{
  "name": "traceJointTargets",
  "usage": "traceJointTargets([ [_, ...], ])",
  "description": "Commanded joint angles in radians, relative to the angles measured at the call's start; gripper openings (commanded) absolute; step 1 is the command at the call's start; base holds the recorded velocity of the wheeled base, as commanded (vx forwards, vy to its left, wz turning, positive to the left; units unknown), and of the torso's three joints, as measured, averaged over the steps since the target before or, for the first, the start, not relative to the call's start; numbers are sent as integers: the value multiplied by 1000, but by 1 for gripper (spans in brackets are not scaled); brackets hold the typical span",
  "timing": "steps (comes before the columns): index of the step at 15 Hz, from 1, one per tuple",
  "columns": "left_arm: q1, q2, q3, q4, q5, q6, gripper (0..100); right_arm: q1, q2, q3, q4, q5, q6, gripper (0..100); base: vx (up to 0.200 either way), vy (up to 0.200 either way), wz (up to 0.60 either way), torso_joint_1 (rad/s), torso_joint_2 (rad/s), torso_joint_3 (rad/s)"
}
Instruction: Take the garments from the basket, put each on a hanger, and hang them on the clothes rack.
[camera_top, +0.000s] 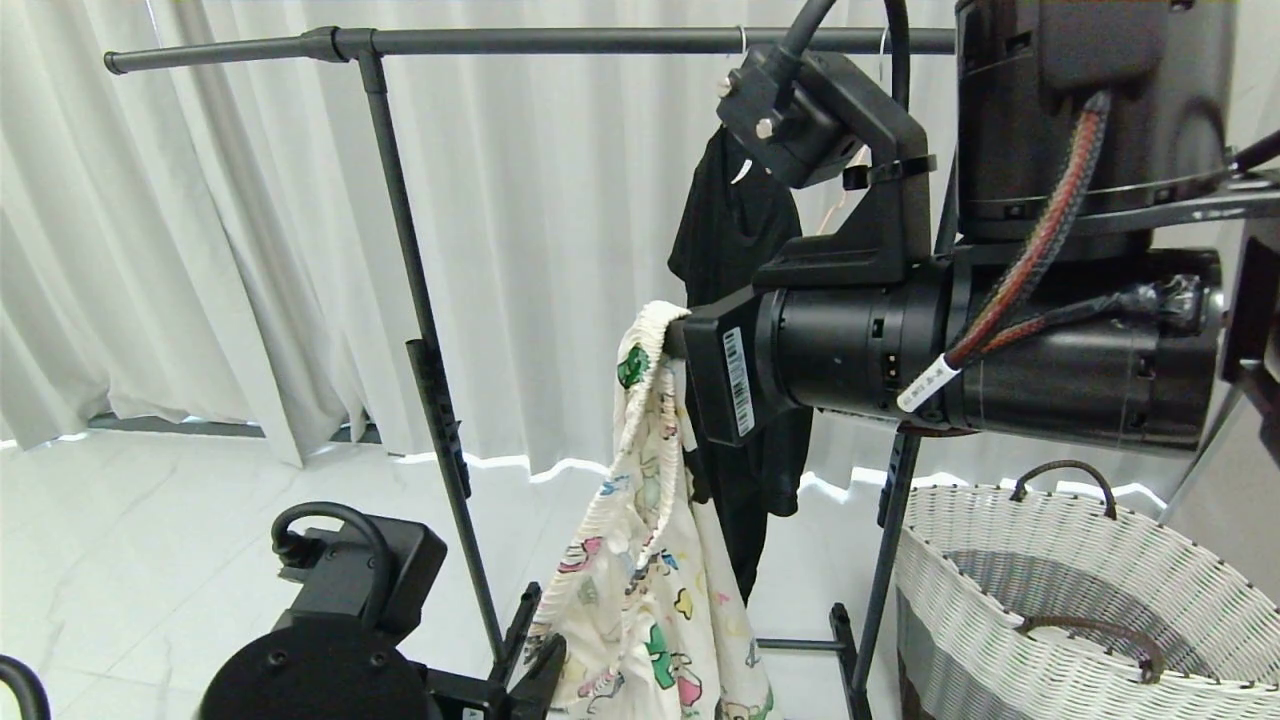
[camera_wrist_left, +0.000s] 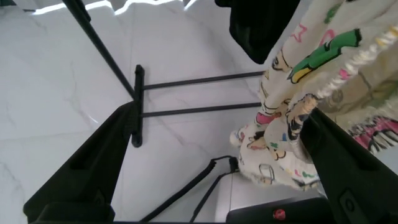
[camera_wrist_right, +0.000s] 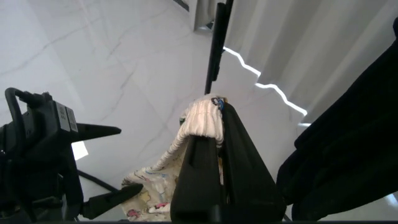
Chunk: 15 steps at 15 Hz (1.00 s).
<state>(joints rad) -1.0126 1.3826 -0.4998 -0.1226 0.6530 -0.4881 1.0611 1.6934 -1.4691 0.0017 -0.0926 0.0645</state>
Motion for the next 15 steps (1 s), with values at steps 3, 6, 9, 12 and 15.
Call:
traceJointTargets([
  [3, -1, -16, 24, 0, 0, -1, 100, 0, -9, -3, 0, 2, 0, 0, 0, 0, 0, 0, 0, 0],
  [6, -4, -14, 55, 0, 0, 0, 100, 5, -43, 1, 1, 48, 0, 0, 0, 0, 0, 0, 0, 0],
  [9, -15, -16, 53, 0, -4, 0, 100, 7, -74, 7, 9, 125, 1, 0, 0, 0, 0, 0, 0, 0],
  [12, -18, -17, 53, 0, -4, -1, 0, 7, -77, 9, 9, 128, 1, 0, 0, 0, 0, 0, 0, 0],
  [15, -18, -25, 55, 0, 14, 0, 0, -13, -86, 50, 8, 108, 3, 0, 0, 0, 0, 0, 0, 0],
])
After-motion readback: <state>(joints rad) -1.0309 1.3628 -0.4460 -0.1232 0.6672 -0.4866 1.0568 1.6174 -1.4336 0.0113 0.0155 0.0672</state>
